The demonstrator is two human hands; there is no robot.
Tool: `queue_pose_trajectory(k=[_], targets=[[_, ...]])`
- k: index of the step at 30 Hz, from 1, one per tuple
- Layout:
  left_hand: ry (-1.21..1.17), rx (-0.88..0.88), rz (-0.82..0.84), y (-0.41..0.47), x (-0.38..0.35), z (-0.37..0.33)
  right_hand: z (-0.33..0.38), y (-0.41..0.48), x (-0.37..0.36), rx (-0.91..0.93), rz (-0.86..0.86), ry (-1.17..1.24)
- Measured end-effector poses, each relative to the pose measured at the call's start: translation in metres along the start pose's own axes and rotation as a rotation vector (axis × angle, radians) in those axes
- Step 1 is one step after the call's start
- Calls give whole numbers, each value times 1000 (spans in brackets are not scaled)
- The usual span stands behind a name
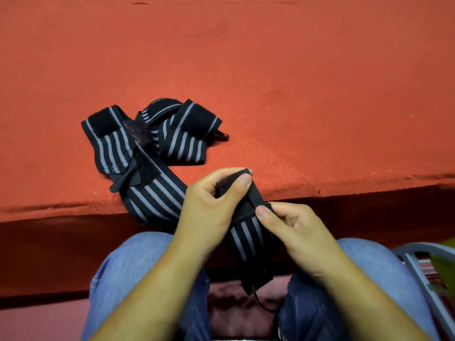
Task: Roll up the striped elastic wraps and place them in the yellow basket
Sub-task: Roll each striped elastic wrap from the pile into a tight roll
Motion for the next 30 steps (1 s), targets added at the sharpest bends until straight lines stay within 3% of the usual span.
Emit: queue_pose_trajectory(k=[10,18,26,30], targets=[[61,-129,-7,2,3,-2,-2,3,0,-10,-10,-31],[-205,88,103,1,-6,5,-4,4,9,20,-101,-31],[-200,59,191,0,-7,6,-2,5,8,19,-125,-34],[-46,70,149,2,-6,11,-2,5,9,31,-144,-44]])
Point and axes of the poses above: each hand's wrist, its own y-axis towards the middle knuckle, its own x-axis out of the back of the hand, z = x × y, the point moved 4 cm from there along y, towards the middle knuckle, and after that the axes turned 4 degrees about -z, right-handed, at the moved point
